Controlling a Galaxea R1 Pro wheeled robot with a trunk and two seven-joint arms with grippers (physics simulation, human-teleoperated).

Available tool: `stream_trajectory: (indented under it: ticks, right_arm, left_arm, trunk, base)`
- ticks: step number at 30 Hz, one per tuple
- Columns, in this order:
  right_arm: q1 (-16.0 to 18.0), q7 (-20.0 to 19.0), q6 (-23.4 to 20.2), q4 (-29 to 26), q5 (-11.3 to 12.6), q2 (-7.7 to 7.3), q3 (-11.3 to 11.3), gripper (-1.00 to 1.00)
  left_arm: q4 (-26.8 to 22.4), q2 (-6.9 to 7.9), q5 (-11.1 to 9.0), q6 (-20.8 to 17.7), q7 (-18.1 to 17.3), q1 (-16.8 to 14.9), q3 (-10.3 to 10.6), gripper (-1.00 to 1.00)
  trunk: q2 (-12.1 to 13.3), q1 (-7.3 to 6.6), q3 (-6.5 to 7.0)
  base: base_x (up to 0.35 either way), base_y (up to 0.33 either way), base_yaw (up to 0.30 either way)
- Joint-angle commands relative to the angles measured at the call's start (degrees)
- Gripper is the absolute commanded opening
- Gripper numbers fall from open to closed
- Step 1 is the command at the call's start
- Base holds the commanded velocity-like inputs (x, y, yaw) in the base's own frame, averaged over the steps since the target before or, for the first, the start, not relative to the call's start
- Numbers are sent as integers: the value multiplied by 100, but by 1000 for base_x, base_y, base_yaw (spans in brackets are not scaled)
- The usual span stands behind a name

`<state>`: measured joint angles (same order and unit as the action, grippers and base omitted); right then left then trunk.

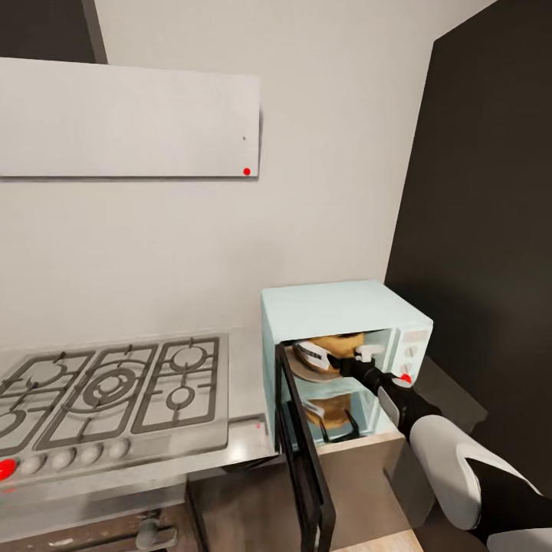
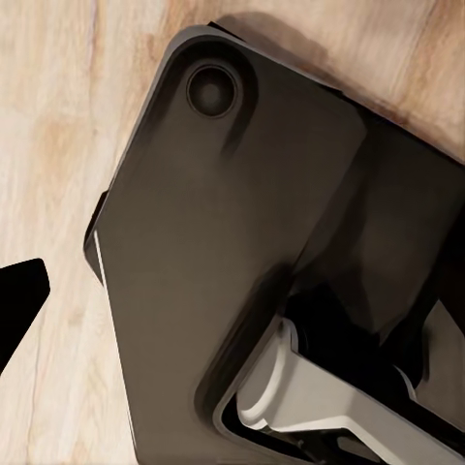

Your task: In the kitchen, take the popcorn bag from the countertop, put it into the microwave, and heat it until the popcorn is cooked so the cooked popcorn ends up inside the bag.

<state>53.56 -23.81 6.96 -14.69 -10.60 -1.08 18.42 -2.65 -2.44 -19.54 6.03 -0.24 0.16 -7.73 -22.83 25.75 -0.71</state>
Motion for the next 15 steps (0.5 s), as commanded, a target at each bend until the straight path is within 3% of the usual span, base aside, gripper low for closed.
stream_trajectory:
  ticks: [1, 4, 11, 15]
  right_arm:
    - [5, -38, 27, 34, -66, 0, 49, 100]
    - [5, -93, 28, 47, -85, -17, 48, 100]
    - [5, -286, -53, -174, -106, -90, 6, 100]
    - [5, -323, -494, -533, -115, -102, 7, 100]
  left_arm:
    - [-8, -6, 10, 14, -2, 2, -41, 100]
    - [-8, -11, 6, 20, 4, 2, -56, 100]
    - [-8, -12, -5, 12, 14, 2, -62, 100]
    - [-8, -13, -6, 12, 13, 2, -62, 100]
  trunk:
    - [-9, 3, -7]
    - [-9, 3, -7]
    - [-9, 3, -7]
    - [-9, 3, -7]
  base:
    - [3, 0, 0]
    - [-155, 0, 0]
    - [-322, 0, 0]
    - [-332, 0, 0]
